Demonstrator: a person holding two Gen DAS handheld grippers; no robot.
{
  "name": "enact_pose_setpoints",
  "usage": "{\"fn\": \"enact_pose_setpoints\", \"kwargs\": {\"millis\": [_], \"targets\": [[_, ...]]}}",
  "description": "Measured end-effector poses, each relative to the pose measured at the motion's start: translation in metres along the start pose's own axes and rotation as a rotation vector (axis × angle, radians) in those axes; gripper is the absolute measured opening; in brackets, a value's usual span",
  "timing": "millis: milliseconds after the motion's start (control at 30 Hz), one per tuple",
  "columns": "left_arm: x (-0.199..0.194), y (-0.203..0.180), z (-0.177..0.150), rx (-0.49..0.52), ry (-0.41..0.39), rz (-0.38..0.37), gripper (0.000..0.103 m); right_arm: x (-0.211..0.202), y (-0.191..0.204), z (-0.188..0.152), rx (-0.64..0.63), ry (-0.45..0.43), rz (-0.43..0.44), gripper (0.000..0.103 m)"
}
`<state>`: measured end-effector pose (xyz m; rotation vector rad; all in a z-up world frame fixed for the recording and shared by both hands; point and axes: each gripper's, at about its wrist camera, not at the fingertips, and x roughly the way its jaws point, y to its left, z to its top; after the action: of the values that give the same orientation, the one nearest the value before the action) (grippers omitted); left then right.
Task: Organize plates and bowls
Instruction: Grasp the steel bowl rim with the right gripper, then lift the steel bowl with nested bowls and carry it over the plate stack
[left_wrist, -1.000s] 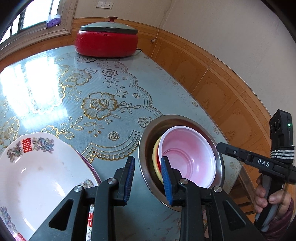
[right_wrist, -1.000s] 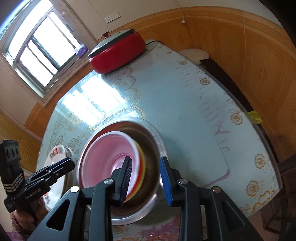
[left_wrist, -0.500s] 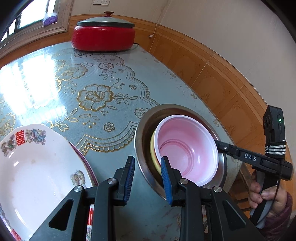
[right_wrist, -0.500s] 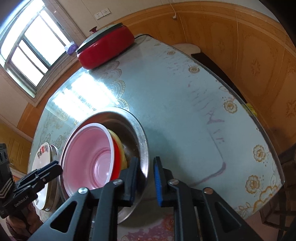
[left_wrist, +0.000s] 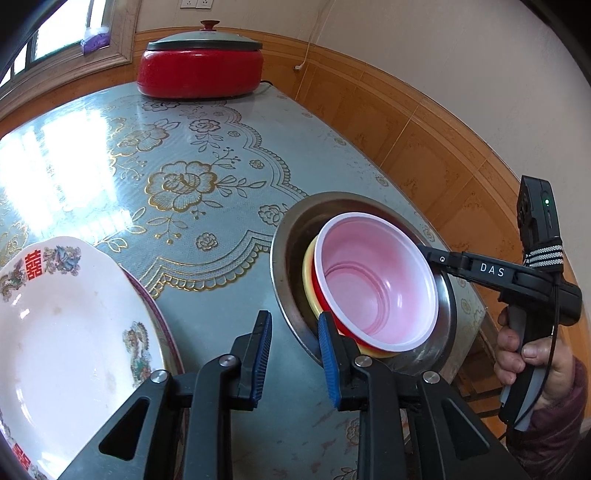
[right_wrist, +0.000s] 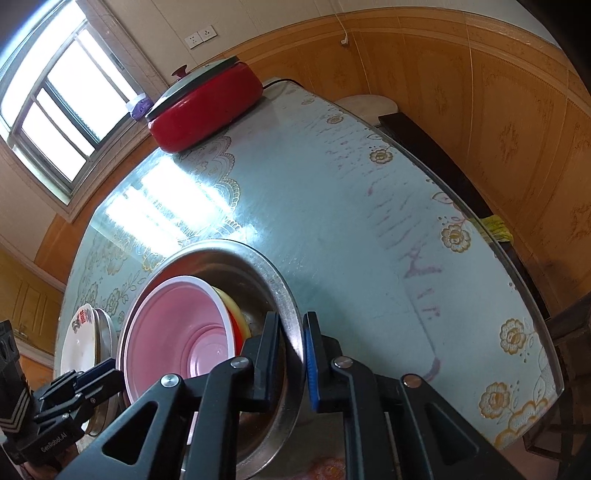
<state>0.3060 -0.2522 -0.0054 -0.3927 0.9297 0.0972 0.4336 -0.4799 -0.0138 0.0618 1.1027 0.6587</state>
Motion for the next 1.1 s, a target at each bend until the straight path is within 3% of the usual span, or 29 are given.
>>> {"fn": "enact_pose_setpoints", "kwargs": {"millis": [300,467,1100], "targets": [[0.012,-0.009,-0.002,-0.005,0.006,-0.02,0.026,-0.003,0.015,-0.002,-0.159,-0.026,-0.119,0.015],[0.016,-0.005,-0.001,-0.039,0.003,-0.043,0.027,0.0,0.006,0.0,-0.127,-0.002,-0.092,0.02],[0.013,-0.006,-0.004,-0.027,-0.029,-0.031,0.027,0.009,0.003,0.001,-0.105,0.038,-0.074,0.023]]}}
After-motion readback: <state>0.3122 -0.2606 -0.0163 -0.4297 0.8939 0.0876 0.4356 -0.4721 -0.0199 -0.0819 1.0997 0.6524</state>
